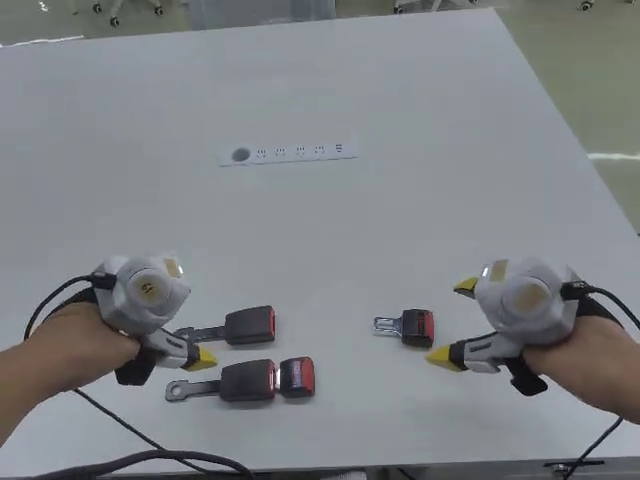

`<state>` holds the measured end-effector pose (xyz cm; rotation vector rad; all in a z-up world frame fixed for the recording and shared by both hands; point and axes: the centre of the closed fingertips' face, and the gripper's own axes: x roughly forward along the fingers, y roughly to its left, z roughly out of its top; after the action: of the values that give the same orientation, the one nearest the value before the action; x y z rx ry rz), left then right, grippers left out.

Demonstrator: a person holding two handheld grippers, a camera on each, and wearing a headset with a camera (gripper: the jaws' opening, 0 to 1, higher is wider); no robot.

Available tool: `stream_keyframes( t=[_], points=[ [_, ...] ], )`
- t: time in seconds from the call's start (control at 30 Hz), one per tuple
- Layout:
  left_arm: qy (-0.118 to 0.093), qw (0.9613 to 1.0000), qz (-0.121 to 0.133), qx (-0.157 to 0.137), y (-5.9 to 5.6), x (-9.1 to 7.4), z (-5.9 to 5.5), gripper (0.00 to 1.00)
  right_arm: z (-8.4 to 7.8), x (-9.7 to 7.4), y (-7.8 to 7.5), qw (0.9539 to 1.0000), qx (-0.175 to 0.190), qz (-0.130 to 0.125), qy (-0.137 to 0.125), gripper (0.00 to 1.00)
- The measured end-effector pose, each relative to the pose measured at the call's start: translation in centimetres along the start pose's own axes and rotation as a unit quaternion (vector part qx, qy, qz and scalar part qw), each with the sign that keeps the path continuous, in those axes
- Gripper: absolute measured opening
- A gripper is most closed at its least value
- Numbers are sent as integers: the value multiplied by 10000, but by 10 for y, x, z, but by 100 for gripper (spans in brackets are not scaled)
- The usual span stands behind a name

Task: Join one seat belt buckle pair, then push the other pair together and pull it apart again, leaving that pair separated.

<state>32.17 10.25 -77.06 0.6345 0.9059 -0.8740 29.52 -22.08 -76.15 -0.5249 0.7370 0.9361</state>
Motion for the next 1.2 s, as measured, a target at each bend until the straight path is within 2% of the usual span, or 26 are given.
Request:
stream_keyframes(
  t=[0.1, 0.17, 0.23, 0.33, 0.43, 0.63, 0.7, 0.77, 0.83, 1.03, 1.2],
  points=[
    [-110, 9997, 128, -176, -4, -14, -7, 85, 6, -9, 7, 9998, 26, 6, -213, 69],
    [-151, 9982, 366, -459, -2, -22, -13, 93, 9, -15, 14, 9996, -10, 17, -297, 70],
    [-285, 9975, 359, -545, -6, -28, -13, 99, 10, -17, 18, 9993, -17, -11, -375, 72],
    [-316, 9971, 379, -584, -14, -37, -20, 100, 10, -21, 23, 9991, 32, -48, -422, 77],
    [-422, 9954, 435, -742, -18, -47, -24, 100, 9, -23, 24, 9987, 202, -114, -460, 90],
    [-599, 9913, 598, -1004, -18, -63, -30, 100, 7, -27, 25, 9979, 308, -203, -532, 98],
    [-688, 9887, 647, -1165, -17, -67, -33, 100, 7, -28, 25, 9977, 319, -227, -548, 100],
    [-719, 9870, 671, -1275, -19, -71, -34, 100, 7, -30, 26, 9976, 339, -232, -550, 100],
    [-764, 9853, 704, -1353, -22, -73, -36, 100, 12, -34, 26, 9968, 273, -296, -696, 100],
    [-885, 9811, 761, -1543, -28, -81, -45, 100, 10, -40, 31, 9967, 319, -295, -689, 100],
    [-909, 9797, 839, -1576, -29, -88, -54, 100, 8, -44, 33, 9967, 322, -280, -697, 100]
  ],
)
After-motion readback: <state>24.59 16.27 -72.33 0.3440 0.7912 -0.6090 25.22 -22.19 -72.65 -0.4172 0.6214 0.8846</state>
